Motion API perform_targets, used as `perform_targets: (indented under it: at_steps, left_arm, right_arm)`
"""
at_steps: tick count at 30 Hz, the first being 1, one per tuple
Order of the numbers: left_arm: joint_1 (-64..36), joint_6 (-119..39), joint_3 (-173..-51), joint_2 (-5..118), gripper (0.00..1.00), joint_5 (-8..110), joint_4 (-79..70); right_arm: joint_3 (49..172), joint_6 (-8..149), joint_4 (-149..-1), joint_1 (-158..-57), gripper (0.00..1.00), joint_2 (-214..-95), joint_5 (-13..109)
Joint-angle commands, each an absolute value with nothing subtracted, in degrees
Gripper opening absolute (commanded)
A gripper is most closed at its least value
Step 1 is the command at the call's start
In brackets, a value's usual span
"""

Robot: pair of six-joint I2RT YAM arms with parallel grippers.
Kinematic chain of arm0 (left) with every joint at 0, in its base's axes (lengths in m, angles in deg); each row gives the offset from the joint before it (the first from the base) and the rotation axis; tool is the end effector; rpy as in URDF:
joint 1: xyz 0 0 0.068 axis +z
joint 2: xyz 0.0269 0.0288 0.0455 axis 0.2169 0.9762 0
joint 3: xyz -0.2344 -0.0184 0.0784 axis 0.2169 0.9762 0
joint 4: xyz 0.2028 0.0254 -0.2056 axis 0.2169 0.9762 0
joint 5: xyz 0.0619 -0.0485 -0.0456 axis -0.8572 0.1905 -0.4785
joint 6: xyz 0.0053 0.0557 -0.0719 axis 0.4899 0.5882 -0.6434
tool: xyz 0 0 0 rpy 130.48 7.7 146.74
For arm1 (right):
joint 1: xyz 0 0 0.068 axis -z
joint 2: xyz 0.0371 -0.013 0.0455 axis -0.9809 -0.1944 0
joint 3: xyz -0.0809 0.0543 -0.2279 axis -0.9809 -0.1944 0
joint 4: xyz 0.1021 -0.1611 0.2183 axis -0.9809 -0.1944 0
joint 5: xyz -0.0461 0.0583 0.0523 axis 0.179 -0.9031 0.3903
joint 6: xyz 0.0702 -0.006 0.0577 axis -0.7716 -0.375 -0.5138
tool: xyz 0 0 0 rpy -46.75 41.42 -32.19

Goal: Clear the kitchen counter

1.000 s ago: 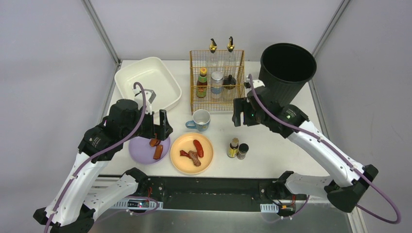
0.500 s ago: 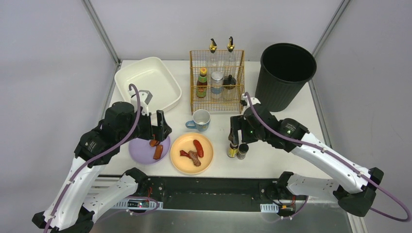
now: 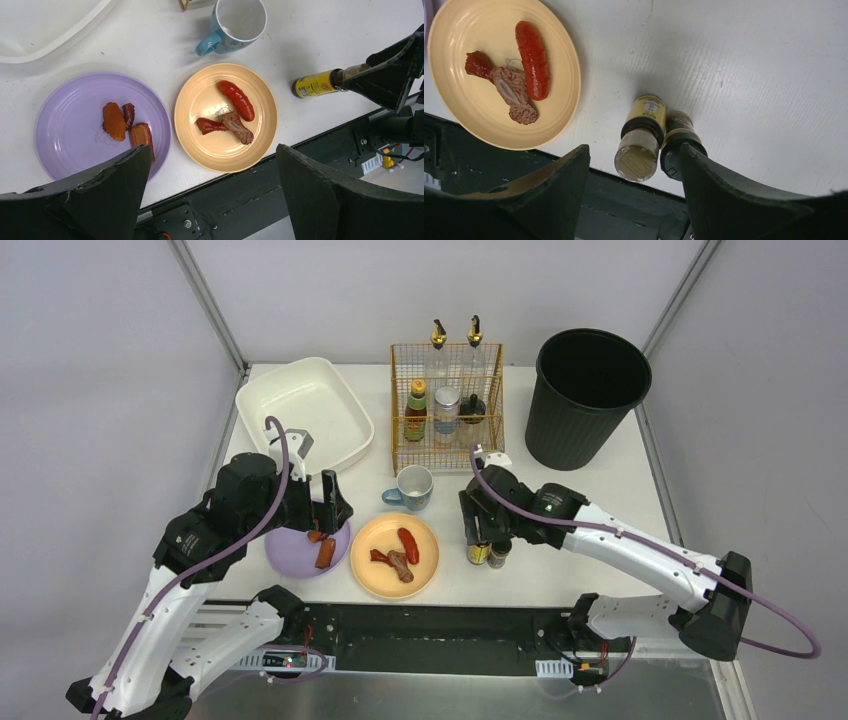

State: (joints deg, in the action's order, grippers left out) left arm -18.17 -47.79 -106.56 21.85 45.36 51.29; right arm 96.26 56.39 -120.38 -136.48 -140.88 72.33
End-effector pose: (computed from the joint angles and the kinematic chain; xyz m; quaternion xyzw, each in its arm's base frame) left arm 0.1704 -0.1053 0.3696 0.0970 0.8515 -0.2339 0.4591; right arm 0.1814 0.2442 0.2442 -0.2500 0.9033 0.1012 0.3337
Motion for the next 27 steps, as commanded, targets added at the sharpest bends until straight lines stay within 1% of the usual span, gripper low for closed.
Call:
perform_targets:
  at_steps: [1,7,14,18,22,24,26,27]
  left_arm:
    - [-18.23,-48.44,-106.42,21.49,1.0,44.34,51.69]
    - [-18.23,-48.12,-106.33,21.86,1.0,44.3,51.68]
    - [-18.23,-47.97,-106.42,22.24,0.99,44.33,51.69]
    - [-18.23,-47.77,-106.6,22.39,0.99,44.38,51.68]
    - [-18.23,-47.7,-106.89,22.54,1.0,44.46,51.7]
    - [-18.24,-47.62,-106.88,22.7,1.0,44.52,51.68]
    - [-18.23,-47.48,-106.99,22.86,0.99,44.51,51.75]
    - [-18.25,-47.43,-107.07,22.91,1.0,44.59,51.72]
  right_arm:
    - [98.53,55.45,-121.13,-137.92,0.67,-142.7,75.7]
    - [100.12,55.68,-123.34,-139.25,0.58,-145.18,77.8]
    - [100.66,55.64,-124.61,-139.72,0.5,-147.13,79.26]
    - [101.56,55.59,-125.23,-139.79,0.36,-148.04,79.62]
    - [102.33,55.72,-125.62,-139.86,0.26,-148.42,79.63]
    - [102.71,55.86,-125.92,-139.81,0.17,-148.63,79.84]
    - [103.18,55.77,-126.04,-139.87,0.04,-148.37,80.14]
    - [103.57,55.79,-126.04,-139.94,0.0,-148.2,80.27]
